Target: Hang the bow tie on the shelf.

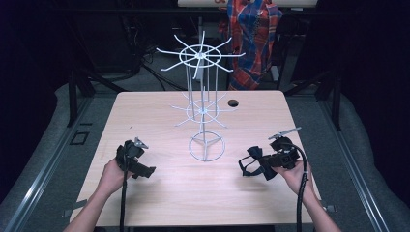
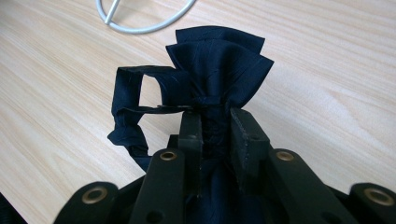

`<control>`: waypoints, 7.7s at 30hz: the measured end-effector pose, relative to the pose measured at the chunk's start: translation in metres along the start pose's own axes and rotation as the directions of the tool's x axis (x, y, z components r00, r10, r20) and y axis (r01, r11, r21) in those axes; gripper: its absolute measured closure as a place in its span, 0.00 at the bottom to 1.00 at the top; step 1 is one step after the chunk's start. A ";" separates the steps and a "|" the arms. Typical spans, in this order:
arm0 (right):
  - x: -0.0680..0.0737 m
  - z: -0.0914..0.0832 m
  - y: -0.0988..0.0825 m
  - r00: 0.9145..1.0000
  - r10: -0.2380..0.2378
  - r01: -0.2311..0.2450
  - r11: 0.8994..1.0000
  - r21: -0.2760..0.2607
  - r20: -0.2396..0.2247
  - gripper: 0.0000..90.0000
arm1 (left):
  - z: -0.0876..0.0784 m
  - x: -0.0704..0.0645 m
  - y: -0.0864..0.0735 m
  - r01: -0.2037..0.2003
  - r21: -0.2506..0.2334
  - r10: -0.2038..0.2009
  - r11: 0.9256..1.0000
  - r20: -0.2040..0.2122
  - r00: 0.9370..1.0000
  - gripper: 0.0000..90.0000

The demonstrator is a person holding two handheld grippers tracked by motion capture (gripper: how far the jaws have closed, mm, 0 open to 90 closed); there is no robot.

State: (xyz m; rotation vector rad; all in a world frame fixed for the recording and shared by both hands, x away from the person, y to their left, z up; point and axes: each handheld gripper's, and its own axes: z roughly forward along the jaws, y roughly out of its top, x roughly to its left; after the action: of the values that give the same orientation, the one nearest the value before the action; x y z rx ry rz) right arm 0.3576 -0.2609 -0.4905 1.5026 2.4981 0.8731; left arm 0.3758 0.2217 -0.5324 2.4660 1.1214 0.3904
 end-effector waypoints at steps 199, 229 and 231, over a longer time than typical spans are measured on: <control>0.065 0.018 0.103 0.989 -0.073 0.042 0.973 -0.228 -0.129 0.83 | -0.001 0.001 -0.008 -0.009 0.010 0.008 1.000 0.011 1.000 0.00; 0.075 0.026 0.100 0.983 -0.136 0.109 0.972 -0.210 -0.120 0.81 | -0.003 0.003 -0.010 0.007 -0.001 -0.007 1.000 0.011 1.000 0.00; 0.076 0.024 0.099 0.983 -0.147 0.122 0.970 -0.210 -0.111 0.80 | -0.003 0.003 -0.010 0.007 -0.001 -0.007 1.000 0.011 1.000 0.00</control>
State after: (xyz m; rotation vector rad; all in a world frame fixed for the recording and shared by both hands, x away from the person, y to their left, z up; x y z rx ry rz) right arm 0.4049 -0.1522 -0.4434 1.2351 2.4709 1.1914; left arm 0.3702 0.2309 -0.5344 2.4595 1.1249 0.3755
